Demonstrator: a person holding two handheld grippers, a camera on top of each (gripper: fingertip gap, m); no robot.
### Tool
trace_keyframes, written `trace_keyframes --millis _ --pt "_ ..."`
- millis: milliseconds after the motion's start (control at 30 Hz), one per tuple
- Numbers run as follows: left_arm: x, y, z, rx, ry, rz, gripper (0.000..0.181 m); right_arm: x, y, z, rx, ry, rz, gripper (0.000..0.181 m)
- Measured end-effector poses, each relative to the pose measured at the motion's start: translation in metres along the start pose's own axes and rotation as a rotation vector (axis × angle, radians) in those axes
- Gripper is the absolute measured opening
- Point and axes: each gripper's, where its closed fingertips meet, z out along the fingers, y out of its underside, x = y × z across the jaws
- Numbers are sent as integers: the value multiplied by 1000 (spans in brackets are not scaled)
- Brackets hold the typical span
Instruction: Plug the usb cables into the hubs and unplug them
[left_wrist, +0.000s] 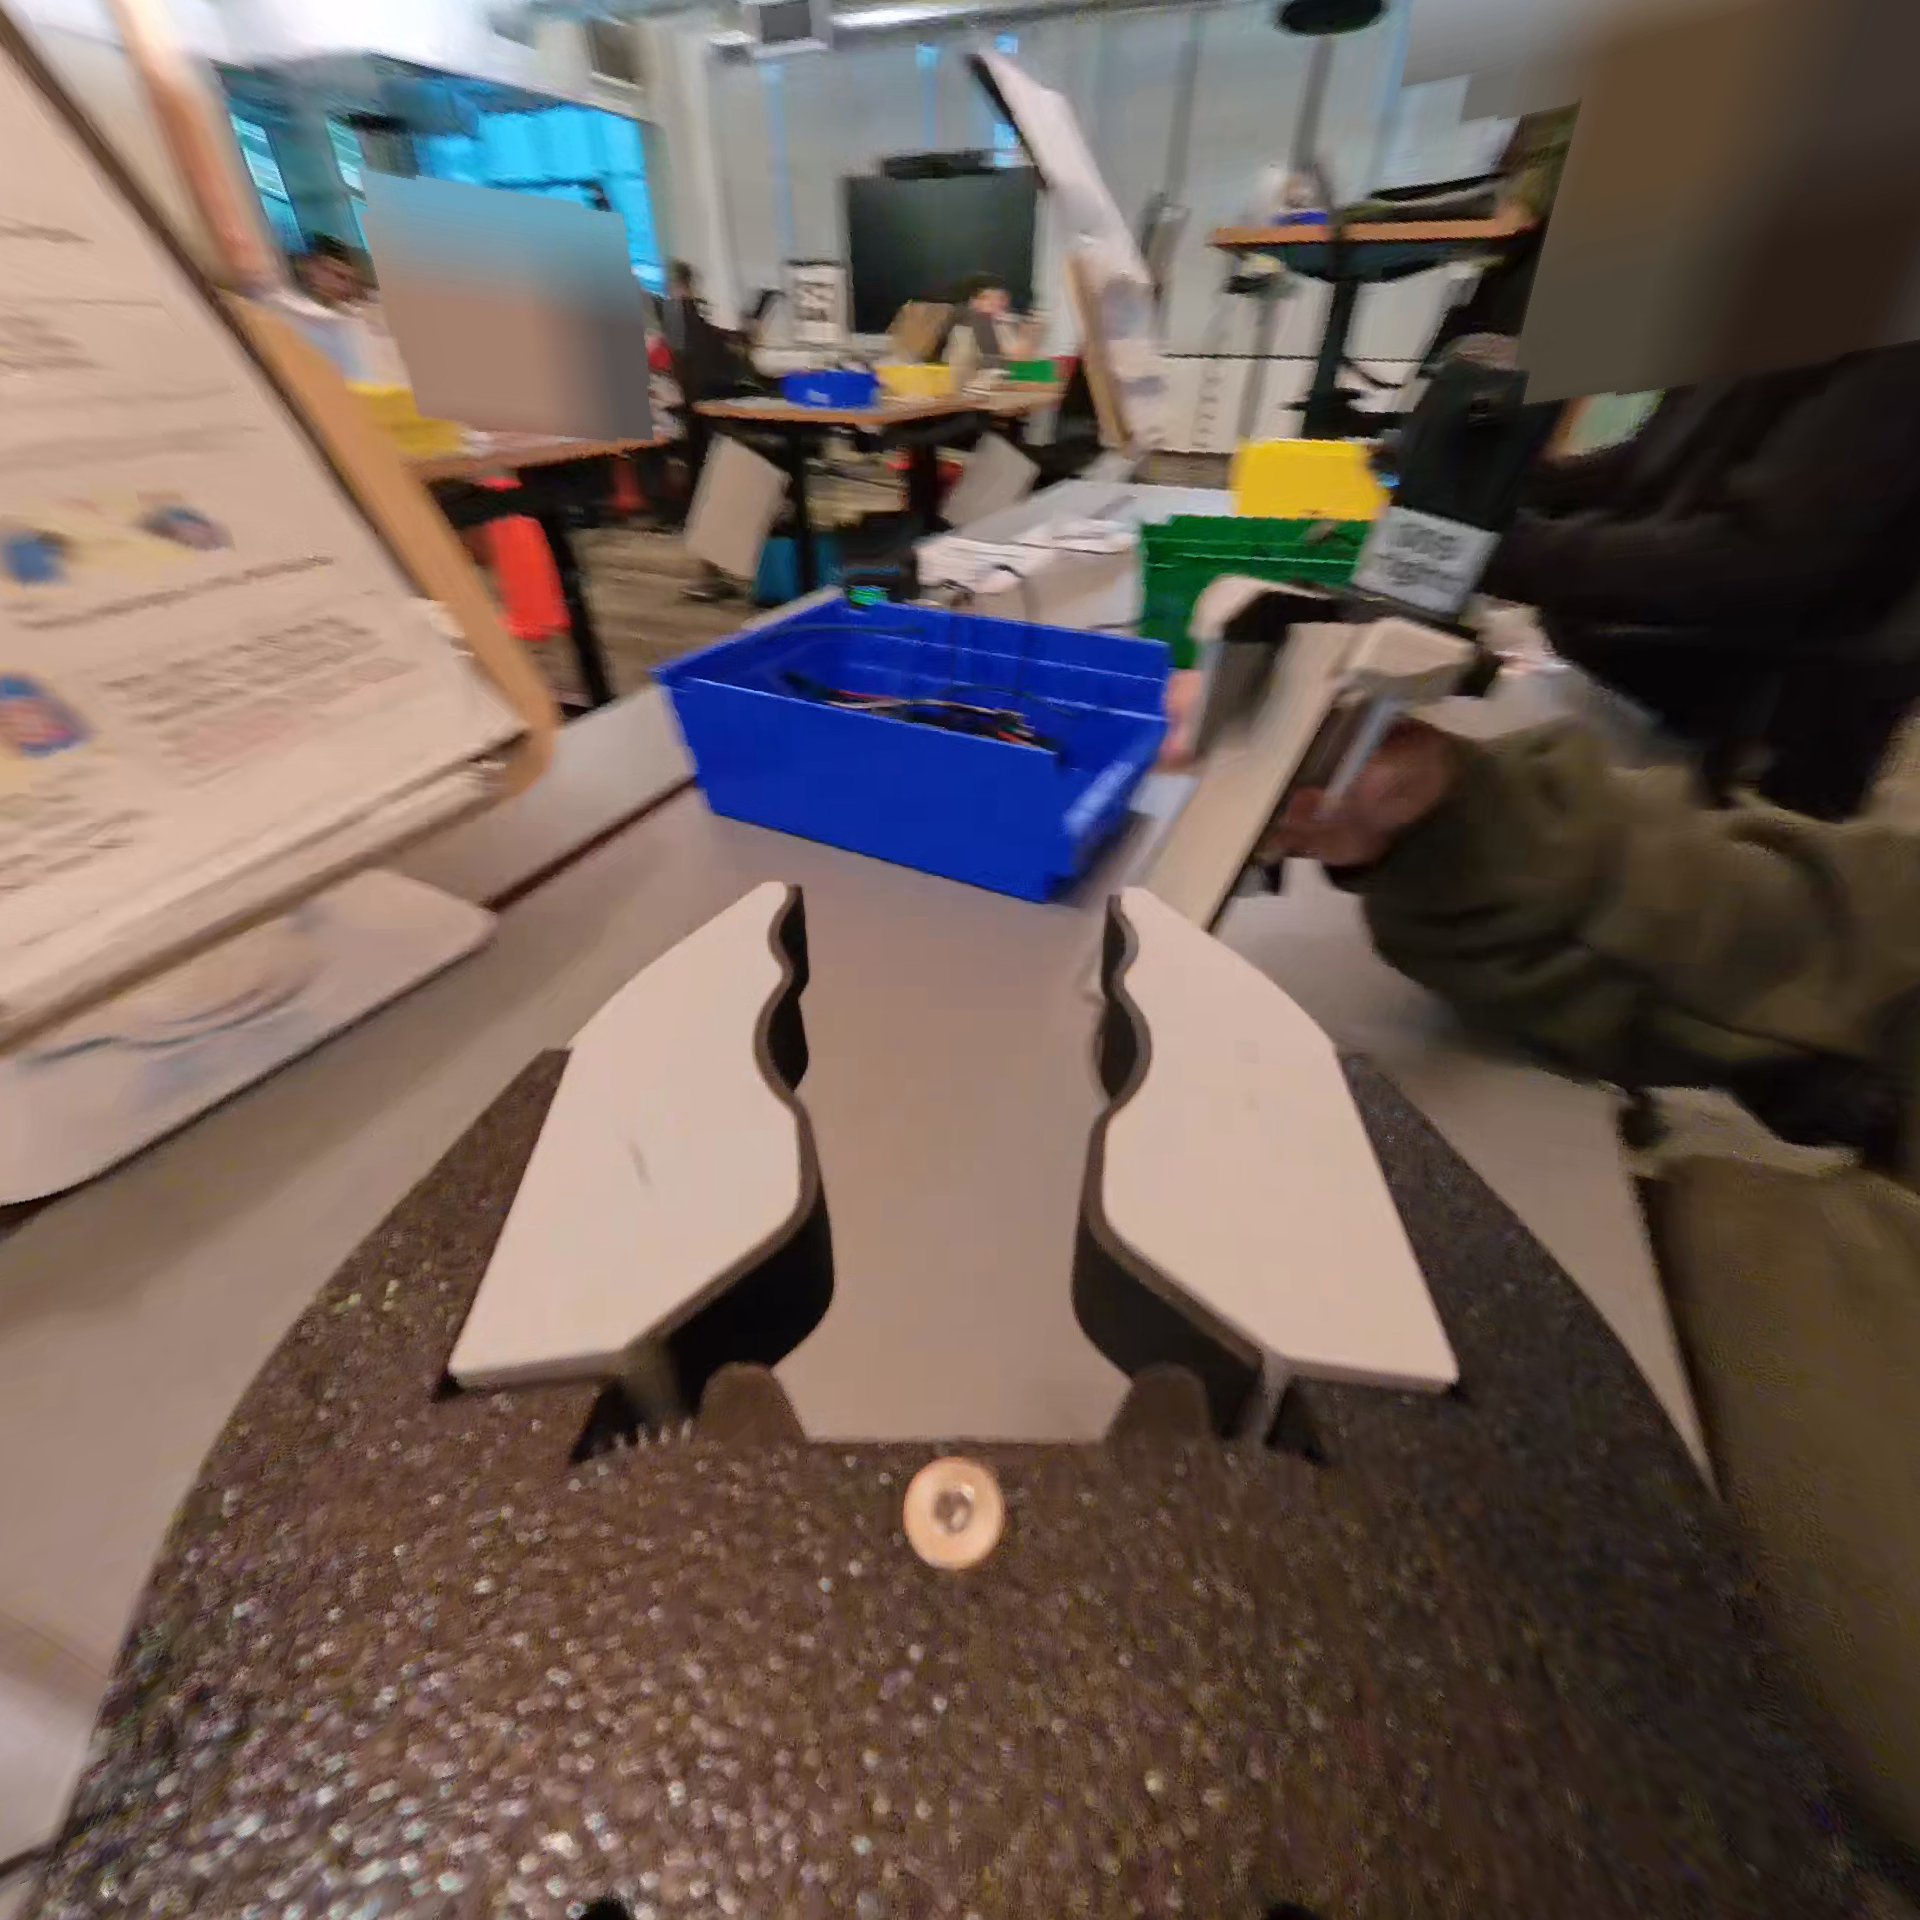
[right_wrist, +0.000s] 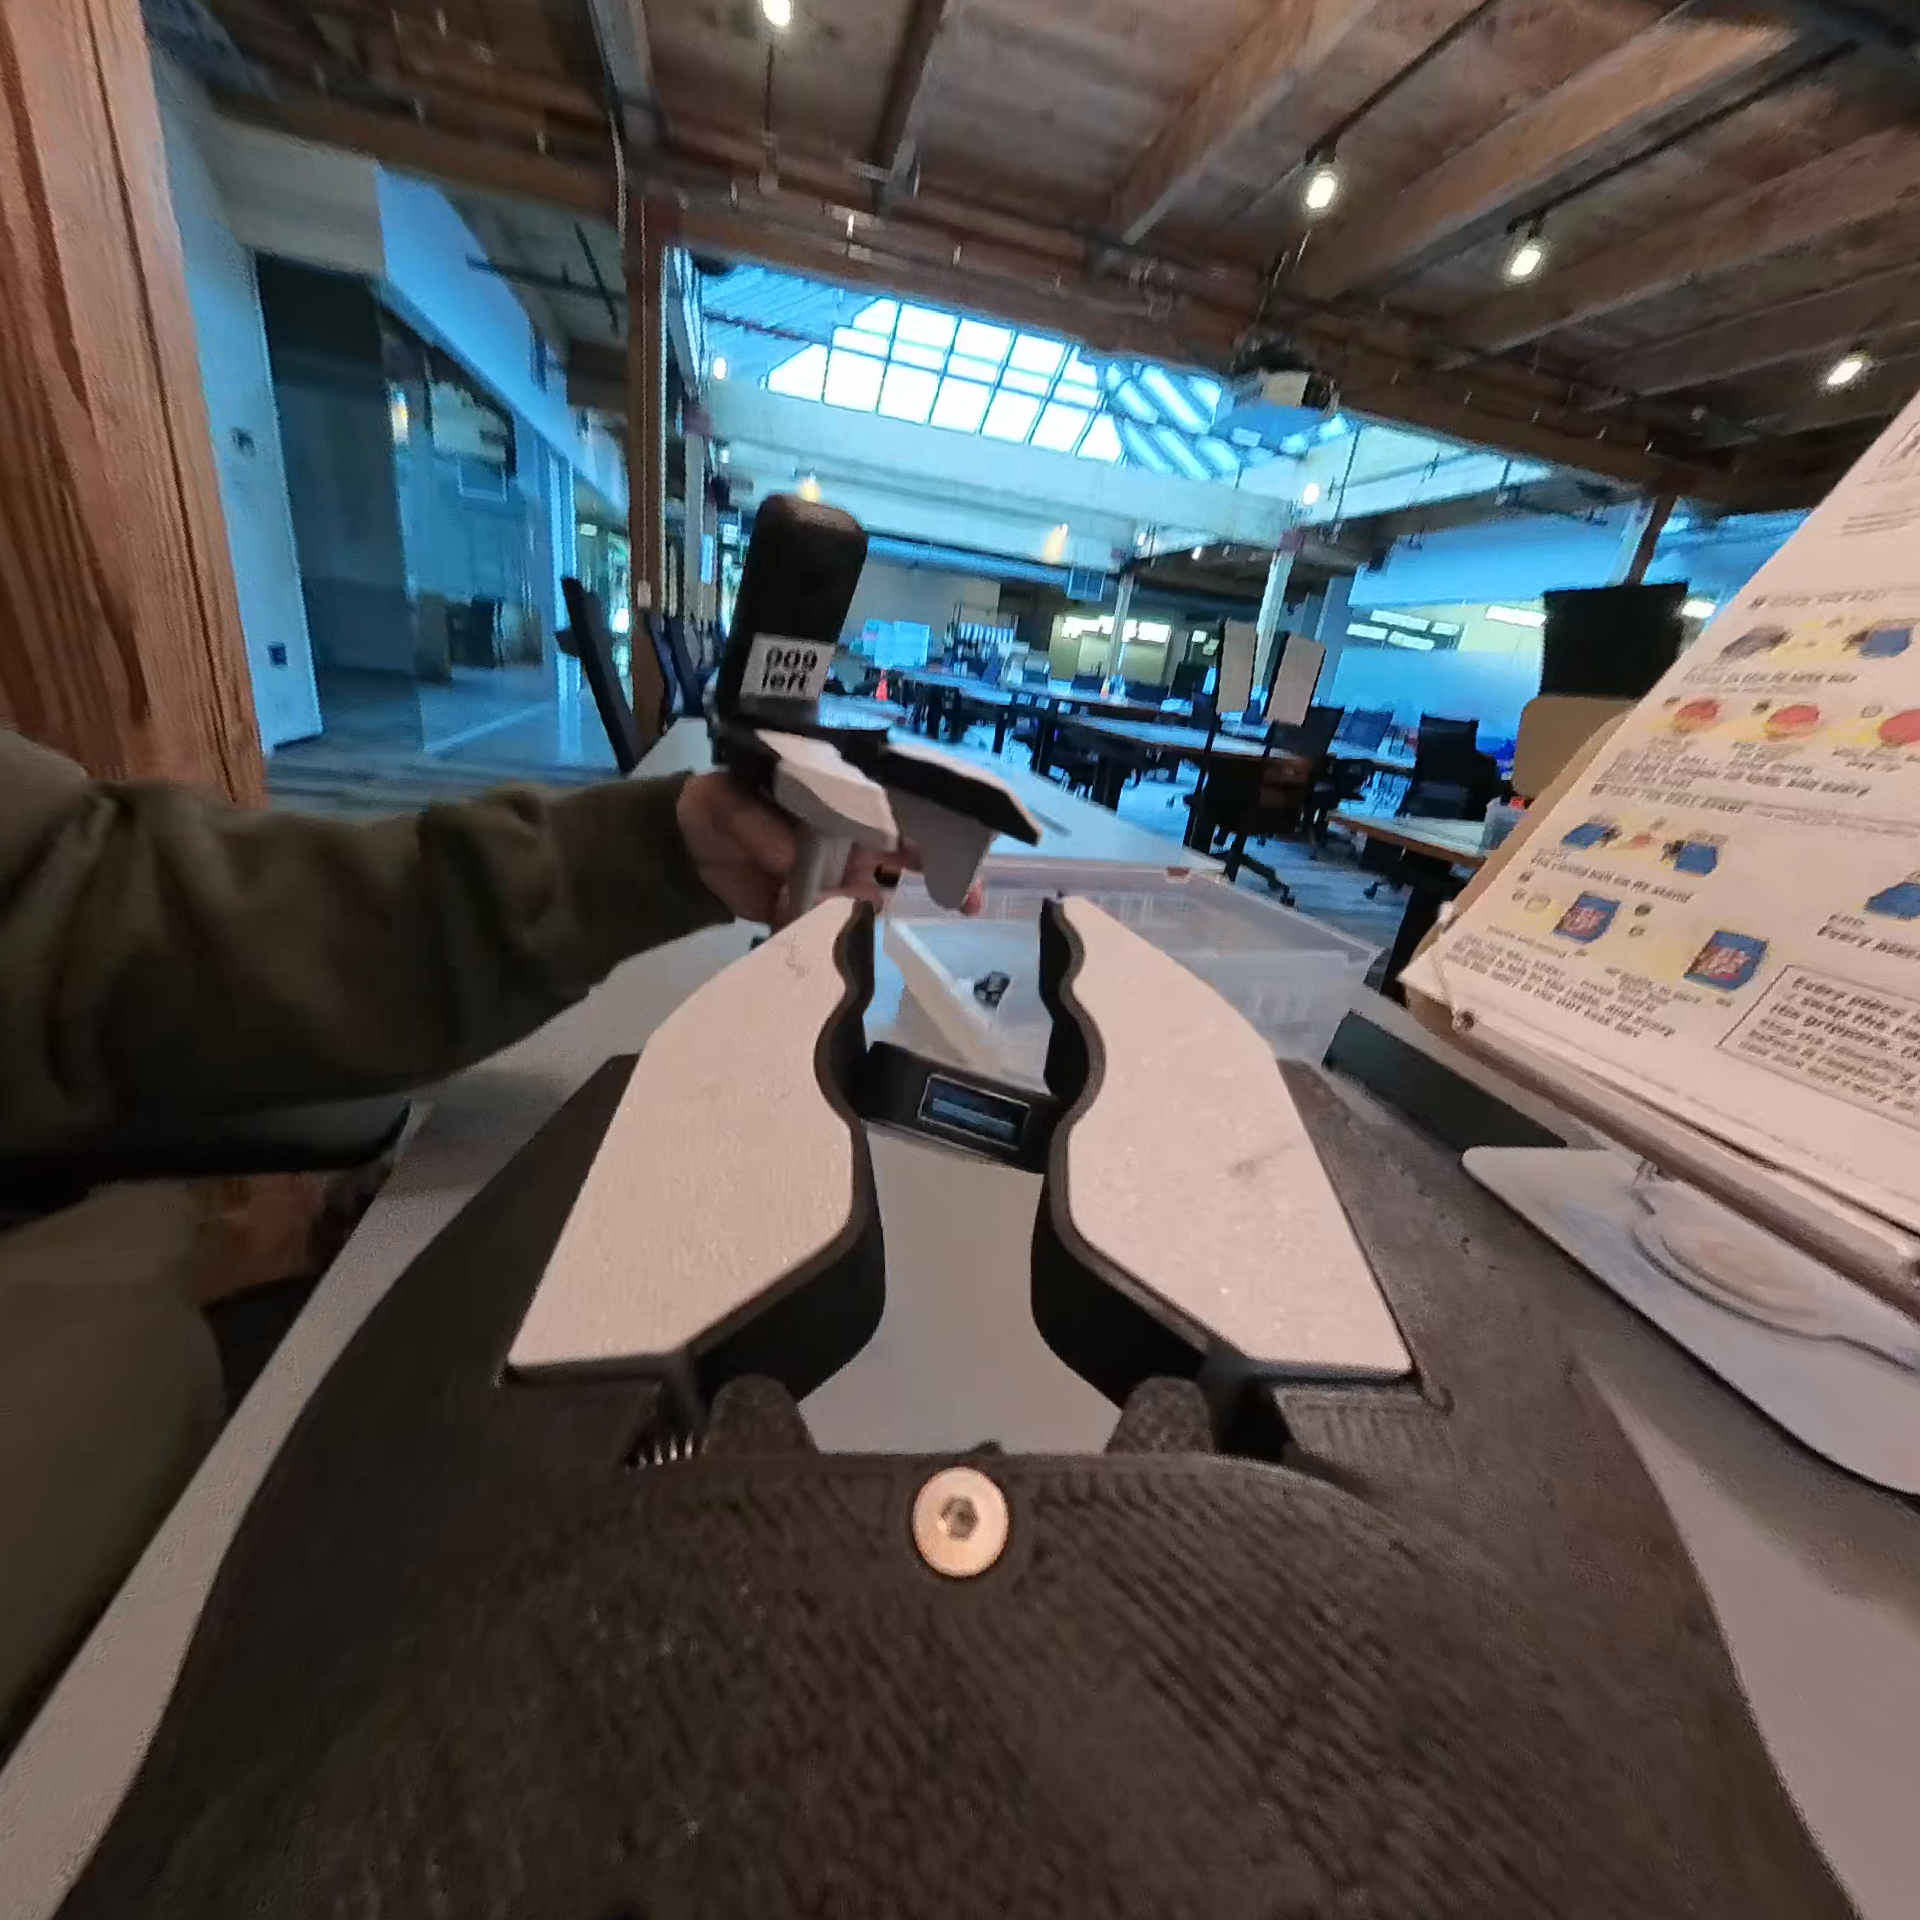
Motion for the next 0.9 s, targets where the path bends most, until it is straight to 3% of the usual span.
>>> trace_keyframes --millis 167,333,367,400,567,700,900 --pt "49 61 38 -245 198 87 76 -14 20 12 -90 -64 -3 30" --pt "83 110 72 -389 421 -10 72 -38 26 21 -133 -174 -6 30" --pt "93 114 75 -395 492 -15 62 -41 27 22 -138 -185 -10 30" --pt "102 115 76 -386 560 6 34 -41 27 23 -141 -183 -20 30" --pt "82 103 81 -361 457 167 31 -28 28 9 -184 -141 -34 31" --pt "57 72 69 -398 351 314 31 -12 31 0 -196 -85 40 58" --pt "32 65 41 -810 309 601 31 -16 56 10 -319 -82 10 67"
